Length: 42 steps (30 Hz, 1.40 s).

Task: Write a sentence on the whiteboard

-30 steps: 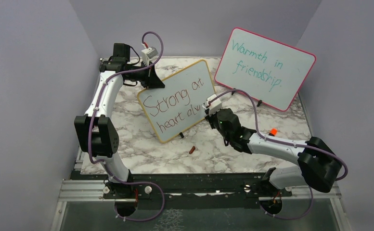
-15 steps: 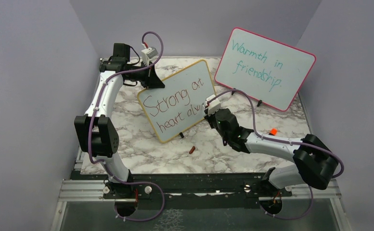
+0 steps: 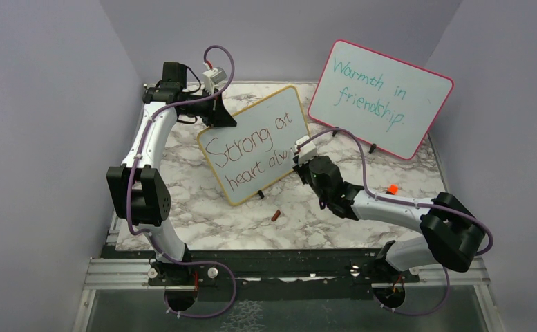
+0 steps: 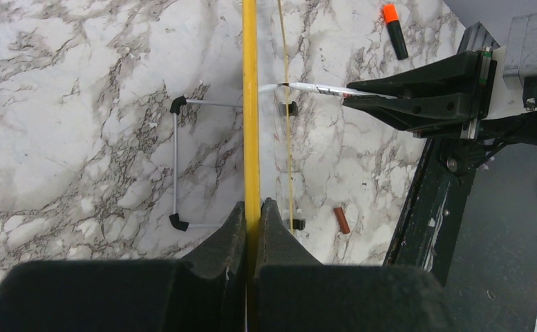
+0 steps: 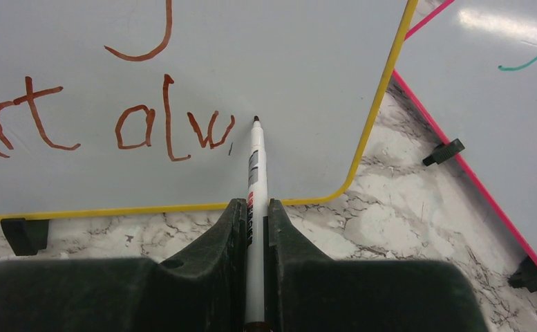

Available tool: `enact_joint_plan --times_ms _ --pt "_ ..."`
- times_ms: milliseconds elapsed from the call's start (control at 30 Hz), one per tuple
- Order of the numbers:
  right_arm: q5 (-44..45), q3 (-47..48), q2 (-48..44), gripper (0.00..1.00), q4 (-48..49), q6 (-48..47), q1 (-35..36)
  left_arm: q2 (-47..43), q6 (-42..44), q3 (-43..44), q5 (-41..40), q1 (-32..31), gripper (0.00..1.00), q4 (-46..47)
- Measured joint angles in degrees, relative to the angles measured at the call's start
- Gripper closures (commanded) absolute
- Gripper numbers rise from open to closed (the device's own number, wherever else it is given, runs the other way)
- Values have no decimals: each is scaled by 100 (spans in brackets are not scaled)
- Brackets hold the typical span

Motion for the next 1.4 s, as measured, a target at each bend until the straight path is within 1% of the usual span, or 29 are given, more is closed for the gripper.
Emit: enact_joint_plan --times_ms 800,1400 --pt "-234 0 0 99 11 -35 0 2 -20 0 -2 0 100 2" --pt "-409 13 0 99 -299 13 0 22 -48 9 -7 7 100 7"
